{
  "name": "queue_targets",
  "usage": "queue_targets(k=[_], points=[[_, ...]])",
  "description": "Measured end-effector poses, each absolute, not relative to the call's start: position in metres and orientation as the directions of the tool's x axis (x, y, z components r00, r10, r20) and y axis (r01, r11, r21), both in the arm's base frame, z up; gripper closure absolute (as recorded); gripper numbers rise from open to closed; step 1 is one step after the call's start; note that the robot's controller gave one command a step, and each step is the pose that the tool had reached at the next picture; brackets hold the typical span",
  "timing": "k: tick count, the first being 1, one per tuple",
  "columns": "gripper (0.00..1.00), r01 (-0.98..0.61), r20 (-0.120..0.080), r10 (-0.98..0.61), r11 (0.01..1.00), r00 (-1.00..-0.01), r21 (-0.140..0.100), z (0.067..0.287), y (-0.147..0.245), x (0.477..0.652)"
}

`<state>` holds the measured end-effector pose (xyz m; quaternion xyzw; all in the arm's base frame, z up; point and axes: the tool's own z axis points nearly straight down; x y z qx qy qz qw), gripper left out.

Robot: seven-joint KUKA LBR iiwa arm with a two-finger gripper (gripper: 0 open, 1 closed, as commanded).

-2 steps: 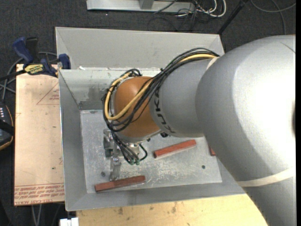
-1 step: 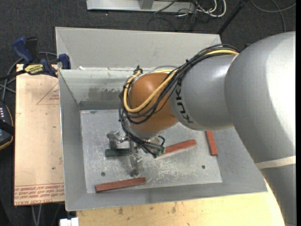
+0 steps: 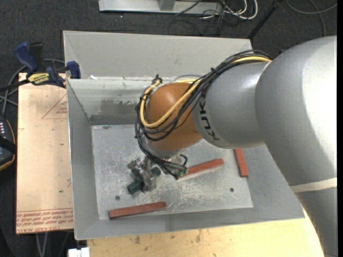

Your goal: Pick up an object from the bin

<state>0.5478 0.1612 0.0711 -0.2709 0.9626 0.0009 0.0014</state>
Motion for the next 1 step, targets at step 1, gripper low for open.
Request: queue_targets(k=[1], points=[[1.0, -0.585, -0.013, -0.585, 0.811, -0.811, -0.004, 0.2242, 0.1645, 0.5794]])
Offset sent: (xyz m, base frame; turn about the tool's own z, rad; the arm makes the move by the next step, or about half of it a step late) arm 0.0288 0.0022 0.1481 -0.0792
